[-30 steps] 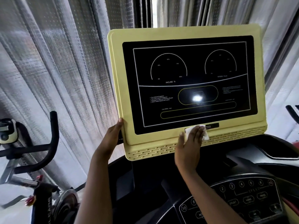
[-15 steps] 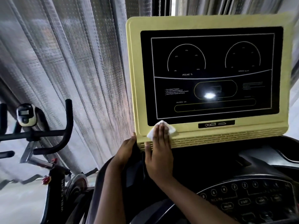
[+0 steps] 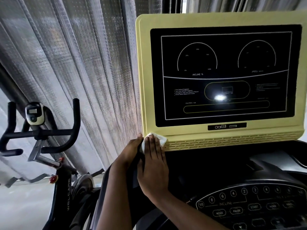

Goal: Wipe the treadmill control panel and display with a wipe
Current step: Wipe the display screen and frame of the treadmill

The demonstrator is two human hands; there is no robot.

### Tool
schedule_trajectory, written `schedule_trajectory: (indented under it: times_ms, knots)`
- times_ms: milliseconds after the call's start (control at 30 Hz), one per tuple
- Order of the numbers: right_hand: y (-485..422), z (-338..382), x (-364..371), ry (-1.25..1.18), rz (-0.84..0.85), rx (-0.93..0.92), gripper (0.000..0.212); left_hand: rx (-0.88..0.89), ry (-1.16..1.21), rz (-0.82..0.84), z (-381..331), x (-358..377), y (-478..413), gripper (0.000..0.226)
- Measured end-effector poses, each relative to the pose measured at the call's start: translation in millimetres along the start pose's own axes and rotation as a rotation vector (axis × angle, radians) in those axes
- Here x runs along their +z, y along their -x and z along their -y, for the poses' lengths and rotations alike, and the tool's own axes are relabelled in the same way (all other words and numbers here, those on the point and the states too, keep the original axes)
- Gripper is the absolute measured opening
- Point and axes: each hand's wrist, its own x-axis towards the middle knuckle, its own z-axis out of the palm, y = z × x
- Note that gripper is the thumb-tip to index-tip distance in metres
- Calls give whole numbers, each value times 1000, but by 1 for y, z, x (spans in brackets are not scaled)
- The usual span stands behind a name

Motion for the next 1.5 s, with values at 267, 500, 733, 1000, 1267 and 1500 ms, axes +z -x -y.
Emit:
schedule_trajectory:
  times_ms: [267, 500, 733, 1000, 1267, 1500]
  knots:
    - [-6, -26, -16, -47, -166, 266, 69, 43, -116, 7, -1, 2, -1, 63]
    - [2, -8, -7, -44, -69, 58, 66, 23, -50, -19, 3, 1, -6, 81]
    - [-3, -23, -15, -52, -121, 171, 69, 236, -76, -346, 3, 29, -5, 59]
    - [-23, -74, -50, -71, -226, 410, 64, 360, -99, -820, -15, 81, -17, 63]
    - [-38, -120, -82, -18, -191, 512, 74, 351, -256, -1146, -15, 100, -21, 60]
    - [-45, -165, -111, -79, -244, 550, 77, 319, -339, -1425, -53, 116, -44, 60]
